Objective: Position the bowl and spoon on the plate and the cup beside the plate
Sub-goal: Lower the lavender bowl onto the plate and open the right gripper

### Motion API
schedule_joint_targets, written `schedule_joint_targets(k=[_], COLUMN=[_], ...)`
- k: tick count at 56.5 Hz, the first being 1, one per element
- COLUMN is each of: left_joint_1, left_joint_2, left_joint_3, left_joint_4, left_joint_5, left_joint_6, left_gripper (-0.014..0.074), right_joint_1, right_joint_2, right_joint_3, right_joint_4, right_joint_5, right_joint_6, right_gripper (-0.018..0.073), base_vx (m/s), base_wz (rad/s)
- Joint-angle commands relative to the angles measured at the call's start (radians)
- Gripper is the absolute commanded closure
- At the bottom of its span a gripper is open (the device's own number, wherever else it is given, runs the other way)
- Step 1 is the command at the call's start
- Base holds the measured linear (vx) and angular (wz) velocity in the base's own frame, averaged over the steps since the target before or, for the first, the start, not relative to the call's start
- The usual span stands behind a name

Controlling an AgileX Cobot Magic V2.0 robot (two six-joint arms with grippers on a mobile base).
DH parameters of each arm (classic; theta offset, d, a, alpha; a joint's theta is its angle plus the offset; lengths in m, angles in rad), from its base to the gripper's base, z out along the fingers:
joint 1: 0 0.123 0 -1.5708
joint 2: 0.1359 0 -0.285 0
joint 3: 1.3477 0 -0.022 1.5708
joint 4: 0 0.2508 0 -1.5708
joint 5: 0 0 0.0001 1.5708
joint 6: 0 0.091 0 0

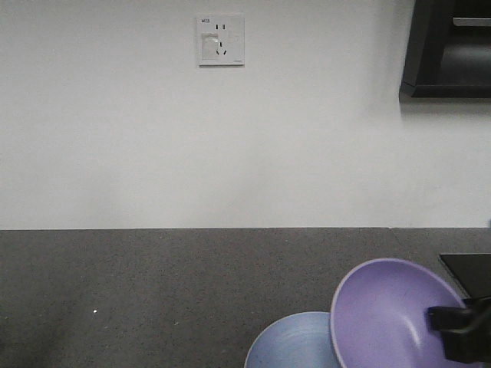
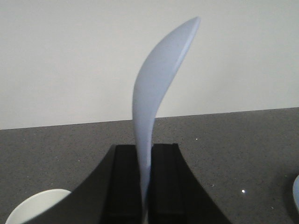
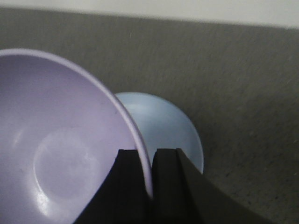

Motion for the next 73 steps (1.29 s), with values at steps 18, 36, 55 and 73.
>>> schedule_joint_targets(k=[18,36,55,73], left_joint_1=[-0.006,-0.006,-0.006,-0.006], left_joint_2=[0.004,0.004,0.004,0.004], left_joint_3=[-0.027,-0.027,-0.027,-0.027], left_joint_4=[-0.017,-0.017,-0.017,-0.035], left_joint_5=[-0.050,-0.039,-0.031,0.001], left_joint_6=[-0.012,-0.012,-0.012,-0.012], left_gripper=[0.0603,0.0603,0.0603,0.0603], right_joint_1=[0.128,0.126,0.126,0.125], right_joint_2=[0.491,0.614,0.616,0.537], right_joint_3=[-0.266,-0.294,-0.294,-0.332], right_joint_4=[-0.050,-0.044,0.005,-0.066], right_joint_5=[-0.031,-0.043,-0.031,-0.022], right_joint_6=[0.074,0.070,0.070,0.019], right_gripper=[0.0568,0.0540,0.0231,-0.0001], base_vx=[0.00,0.00,0.00,0.00], base_wz=[0.00,0.00,0.00,0.00])
